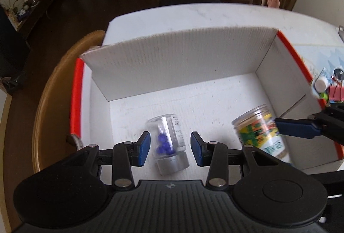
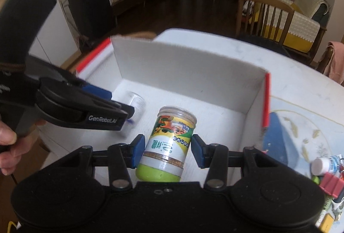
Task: Organize rigid objects
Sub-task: 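Carry both jars into the red box and lower them onto its floor, then open both tools to release the jars and withdraw toward the pile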
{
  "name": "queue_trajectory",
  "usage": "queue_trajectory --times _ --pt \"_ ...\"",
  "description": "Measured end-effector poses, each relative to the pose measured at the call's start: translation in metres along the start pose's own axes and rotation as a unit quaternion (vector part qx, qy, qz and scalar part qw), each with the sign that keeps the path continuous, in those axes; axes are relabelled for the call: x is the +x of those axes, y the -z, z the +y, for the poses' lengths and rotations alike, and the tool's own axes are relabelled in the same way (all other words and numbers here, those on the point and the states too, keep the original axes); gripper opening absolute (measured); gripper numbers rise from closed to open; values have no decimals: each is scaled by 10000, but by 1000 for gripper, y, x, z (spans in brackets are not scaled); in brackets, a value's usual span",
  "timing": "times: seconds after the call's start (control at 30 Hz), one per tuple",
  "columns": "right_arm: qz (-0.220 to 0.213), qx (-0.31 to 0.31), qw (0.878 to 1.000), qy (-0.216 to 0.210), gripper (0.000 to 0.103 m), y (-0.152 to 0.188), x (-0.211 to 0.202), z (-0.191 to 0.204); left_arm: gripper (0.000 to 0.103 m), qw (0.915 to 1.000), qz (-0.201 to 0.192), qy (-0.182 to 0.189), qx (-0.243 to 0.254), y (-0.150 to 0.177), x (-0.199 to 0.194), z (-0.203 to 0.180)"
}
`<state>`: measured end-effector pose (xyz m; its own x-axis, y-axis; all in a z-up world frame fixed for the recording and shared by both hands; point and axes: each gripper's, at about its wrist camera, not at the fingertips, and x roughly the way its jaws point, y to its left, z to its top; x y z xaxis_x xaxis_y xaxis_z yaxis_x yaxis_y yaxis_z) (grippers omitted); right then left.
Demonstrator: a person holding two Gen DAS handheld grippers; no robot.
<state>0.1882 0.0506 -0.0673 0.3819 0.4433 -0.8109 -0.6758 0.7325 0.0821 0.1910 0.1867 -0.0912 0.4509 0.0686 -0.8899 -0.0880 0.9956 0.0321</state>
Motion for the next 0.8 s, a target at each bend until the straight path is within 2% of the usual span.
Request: queue_trajectory --times 0.37,0.47,0.8 --pt "565 -41 9981 244 44 7 39 0 40 9996 248 164 -24 0 21 6" --pt "594 -23 9980 229 38 6 40 0 41 9995 272 164 -36 -1 22 6" --pt "379 155 9992 18 47 2 14 -8 40 9995 84 228 -181 2 5 5"
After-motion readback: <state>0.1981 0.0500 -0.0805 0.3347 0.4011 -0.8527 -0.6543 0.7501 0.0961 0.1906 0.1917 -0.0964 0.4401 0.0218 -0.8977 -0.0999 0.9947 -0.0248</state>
